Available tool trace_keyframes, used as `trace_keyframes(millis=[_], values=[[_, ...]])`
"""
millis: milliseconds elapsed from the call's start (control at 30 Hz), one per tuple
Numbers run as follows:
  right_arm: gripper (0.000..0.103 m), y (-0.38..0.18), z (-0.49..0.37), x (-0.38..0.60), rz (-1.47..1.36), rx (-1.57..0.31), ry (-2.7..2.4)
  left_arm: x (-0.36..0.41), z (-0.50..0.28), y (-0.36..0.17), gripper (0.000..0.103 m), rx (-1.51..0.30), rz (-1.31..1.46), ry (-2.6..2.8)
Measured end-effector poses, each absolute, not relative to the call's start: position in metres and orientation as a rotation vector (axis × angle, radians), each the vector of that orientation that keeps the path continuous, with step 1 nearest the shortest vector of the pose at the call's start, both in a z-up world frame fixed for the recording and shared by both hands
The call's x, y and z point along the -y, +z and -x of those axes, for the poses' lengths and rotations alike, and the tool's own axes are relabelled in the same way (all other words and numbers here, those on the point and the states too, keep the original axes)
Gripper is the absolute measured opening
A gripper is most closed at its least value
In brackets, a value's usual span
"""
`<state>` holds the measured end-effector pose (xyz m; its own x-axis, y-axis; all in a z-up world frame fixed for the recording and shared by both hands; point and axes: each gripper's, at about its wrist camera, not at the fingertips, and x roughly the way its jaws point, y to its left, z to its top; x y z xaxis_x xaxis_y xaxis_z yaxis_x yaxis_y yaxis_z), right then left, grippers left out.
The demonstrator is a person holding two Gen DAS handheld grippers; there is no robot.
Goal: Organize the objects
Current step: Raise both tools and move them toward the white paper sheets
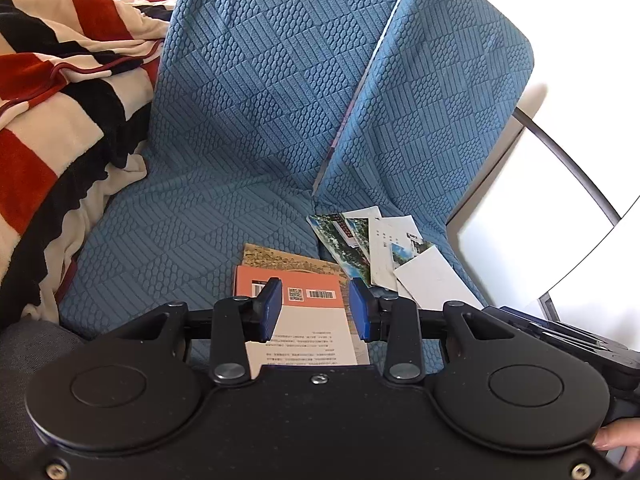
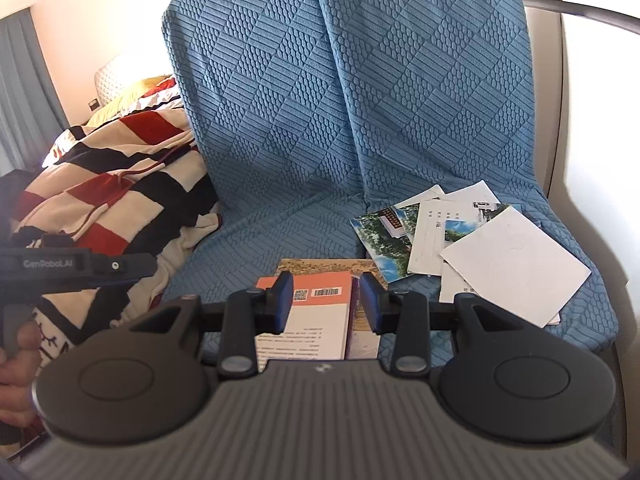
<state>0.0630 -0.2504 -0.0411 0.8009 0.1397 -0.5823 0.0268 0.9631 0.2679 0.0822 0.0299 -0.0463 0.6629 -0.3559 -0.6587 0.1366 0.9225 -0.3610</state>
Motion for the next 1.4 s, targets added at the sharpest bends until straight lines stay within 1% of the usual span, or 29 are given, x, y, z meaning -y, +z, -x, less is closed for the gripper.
trace_keyframes(millis=[767,1200,1267,1400], values=[[0.040,-0.045,-0.042,0.311,-0.302,-0.620,-0.076,0.044,-0.101,-0.048,0.033,-0.829,0.244,-0.399],[0.040,-0.061,-0.019,0.362,-0.352,-0.615,-0.229,0.107,-0.115,-0.065,0.033,-0.896,0.210,-0.511],[0.047,-0.067,-0.018,0.369,-0.367,-0.621,-0.246,0.116,-0.122,-0.069,0.033,-0.907,0.211,-0.522],[0.048,-0.077,-0.021,0.382,-0.379,-0.636,-0.263,0.132,-0.137,-0.079,0.034,-0.922,0.237,-0.544]])
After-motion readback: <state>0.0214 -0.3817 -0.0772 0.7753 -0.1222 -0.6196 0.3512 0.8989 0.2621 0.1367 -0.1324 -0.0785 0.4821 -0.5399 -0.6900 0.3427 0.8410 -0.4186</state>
